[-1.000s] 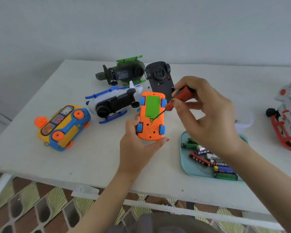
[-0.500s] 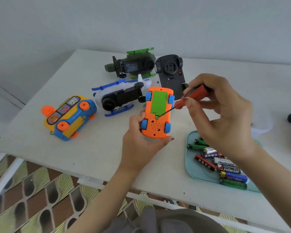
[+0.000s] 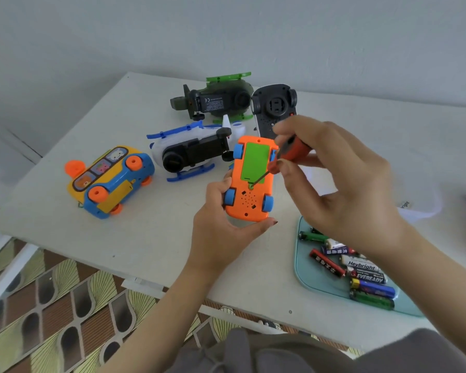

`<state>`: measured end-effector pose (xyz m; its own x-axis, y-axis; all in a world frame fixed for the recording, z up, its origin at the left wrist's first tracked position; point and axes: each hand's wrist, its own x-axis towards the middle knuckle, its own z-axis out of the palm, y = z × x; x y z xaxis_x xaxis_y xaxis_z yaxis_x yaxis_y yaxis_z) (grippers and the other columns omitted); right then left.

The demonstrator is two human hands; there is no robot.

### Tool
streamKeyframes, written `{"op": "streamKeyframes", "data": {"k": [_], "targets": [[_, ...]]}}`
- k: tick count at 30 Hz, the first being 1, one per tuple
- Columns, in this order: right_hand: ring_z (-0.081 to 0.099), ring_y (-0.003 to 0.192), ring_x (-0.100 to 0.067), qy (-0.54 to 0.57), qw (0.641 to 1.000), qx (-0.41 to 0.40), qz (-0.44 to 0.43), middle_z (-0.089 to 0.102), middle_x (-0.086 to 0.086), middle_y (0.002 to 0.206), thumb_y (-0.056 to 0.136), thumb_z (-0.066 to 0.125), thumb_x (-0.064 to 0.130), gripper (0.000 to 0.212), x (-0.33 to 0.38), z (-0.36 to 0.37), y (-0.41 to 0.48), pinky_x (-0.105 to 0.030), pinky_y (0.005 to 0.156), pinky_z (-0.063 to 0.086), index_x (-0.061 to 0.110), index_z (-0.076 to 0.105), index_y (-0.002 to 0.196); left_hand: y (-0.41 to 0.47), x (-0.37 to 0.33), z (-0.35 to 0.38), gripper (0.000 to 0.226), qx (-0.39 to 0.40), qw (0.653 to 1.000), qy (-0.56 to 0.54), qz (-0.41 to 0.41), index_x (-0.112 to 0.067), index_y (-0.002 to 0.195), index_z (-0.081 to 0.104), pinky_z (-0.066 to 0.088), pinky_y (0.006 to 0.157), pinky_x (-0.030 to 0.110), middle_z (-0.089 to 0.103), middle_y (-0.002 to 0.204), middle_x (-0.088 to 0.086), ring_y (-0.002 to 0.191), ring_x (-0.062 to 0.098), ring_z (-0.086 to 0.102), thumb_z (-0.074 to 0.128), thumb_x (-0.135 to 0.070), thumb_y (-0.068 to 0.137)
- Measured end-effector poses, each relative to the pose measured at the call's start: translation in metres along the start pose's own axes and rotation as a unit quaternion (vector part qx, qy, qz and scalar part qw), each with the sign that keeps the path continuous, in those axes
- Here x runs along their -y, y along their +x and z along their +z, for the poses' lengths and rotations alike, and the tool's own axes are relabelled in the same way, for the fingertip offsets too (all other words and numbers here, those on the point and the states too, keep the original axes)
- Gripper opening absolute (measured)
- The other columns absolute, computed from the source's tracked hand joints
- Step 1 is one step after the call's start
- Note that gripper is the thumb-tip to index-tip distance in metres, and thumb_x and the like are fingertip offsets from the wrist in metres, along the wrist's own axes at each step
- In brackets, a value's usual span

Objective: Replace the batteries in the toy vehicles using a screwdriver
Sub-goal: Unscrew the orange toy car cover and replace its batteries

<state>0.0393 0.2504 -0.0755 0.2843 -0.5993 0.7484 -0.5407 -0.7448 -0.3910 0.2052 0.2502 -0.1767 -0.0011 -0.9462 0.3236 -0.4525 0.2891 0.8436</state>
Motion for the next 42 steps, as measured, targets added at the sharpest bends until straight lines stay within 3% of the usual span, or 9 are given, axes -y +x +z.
{"op": "streamKeyframes", "data": {"k": [7,15,18,22,29,35,37,38,42], "targets": [[0.055,0.078,-0.011,-0.021,0.994,-0.101,0.017,0.062,-0.009,0.08,0.084,0.075,0.016,0.023,0.004,0.007,0.014,-0.018,0.076,0.047,0.003,0.07,0.102,0.0,0.001,0.0,0.066,-0.009,0.999,0.032,0.026,-0.037,0.103,0.034,0.043,0.072,0.0,0.047,0.102,-0.025,0.094,-0.018,0.054,0.075,-0.059,0.056],[0.067,0.086,-0.02,0.065,0.994,-0.074,0.052,0.065,-0.007,0.097,0.09,0.052,0.001,0.023,0.005,0.011,0.01,-0.036,0.078,0.053,-0.002,0.062,0.111,-0.003,0.006,0.003,0.076,-0.011,0.998,0.048,0.03,-0.026,0.113,0.036,0.045,0.074,0.004,0.055,0.11,-0.006,0.086,0.005,0.06,0.073,-0.061,0.057],[0.058,0.095,-0.008,0.031,0.994,-0.102,0.04,0.062,-0.011,0.096,0.09,0.063,0.011,0.02,0.003,0.01,0.013,-0.023,0.08,0.048,0.0,0.066,0.106,-0.003,0.005,0.003,0.074,-0.011,0.998,0.049,0.035,-0.026,0.113,0.036,0.042,0.074,-0.001,0.053,0.11,-0.007,0.082,-0.005,0.058,0.074,-0.059,0.058],[0.048,0.08,0.006,0.0,0.989,-0.141,0.039,0.063,-0.008,0.078,0.085,0.074,0.017,0.022,0.002,0.01,0.017,-0.008,0.078,0.038,0.006,0.068,0.103,-0.002,0.009,0.004,0.081,-0.02,0.997,0.059,0.051,-0.025,0.115,0.036,0.041,0.077,-0.002,0.05,0.112,-0.009,0.1,-0.003,0.051,0.08,-0.062,0.058],[0.066,0.083,-0.02,0.082,0.99,-0.1,0.055,0.063,-0.007,0.1,0.092,0.049,-0.001,0.024,0.0,0.011,0.013,-0.038,0.073,0.053,0.002,0.06,0.112,-0.003,0.013,0.003,0.076,-0.018,0.995,0.076,0.059,-0.027,0.119,0.036,0.049,0.083,0.012,0.059,0.12,0.002,0.101,0.007,0.06,0.069,-0.065,0.063],[0.048,0.078,0.012,0.082,0.987,-0.118,0.07,0.062,-0.013,0.077,0.087,0.072,0.015,0.025,-0.002,0.005,0.018,-0.005,0.072,0.036,0.003,0.064,0.108,-0.002,0.012,0.003,0.079,-0.025,0.992,0.096,0.076,-0.023,0.122,0.037,0.043,0.08,0.003,0.062,0.117,0.007,0.102,0.007,0.057,0.069,-0.064,0.063],[0.051,0.065,0.012,0.17,0.97,-0.119,0.129,0.063,-0.01,0.064,0.093,0.062,0.009,0.029,-0.004,0.005,0.019,-0.002,0.065,0.037,-0.014,0.061,0.109,-0.002,0.013,0.002,0.079,-0.021,0.992,0.099,0.079,-0.022,0.122,0.037,0.045,0.081,0.006,0.062,0.119,0.007,0.102,0.008,0.059,0.069,-0.065,0.064],[0.054,0.063,0.012,0.172,0.968,-0.109,0.149,0.066,-0.007,0.067,0.094,0.057,0.006,0.03,-0.005,0.005,0.019,-0.002,0.066,0.039,-0.019,0.058,0.111,-0.001,0.014,0.002,0.079,-0.02,0.991,0.102,0.082,-0.022,0.122,0.037,0.046,0.082,0.008,0.062,0.119,0.008,0.101,0.009,0.06,0.068,-0.066,0.064],[0.059,0.087,-0.006,0.088,0.987,-0.076,0.114,0.06,0.005,0.102,0.091,0.054,0.008,0.021,-0.002,0.005,0.014,-0.013,0.079,0.047,0.012,0.061,0.111,-0.001,0.015,0.003,0.078,-0.02,0.991,0.103,0.084,-0.022,0.122,0.038,0.05,0.081,0.014,0.062,0.119,0.008,0.1,0.011,0.064,0.067,-0.068,0.065]]}}
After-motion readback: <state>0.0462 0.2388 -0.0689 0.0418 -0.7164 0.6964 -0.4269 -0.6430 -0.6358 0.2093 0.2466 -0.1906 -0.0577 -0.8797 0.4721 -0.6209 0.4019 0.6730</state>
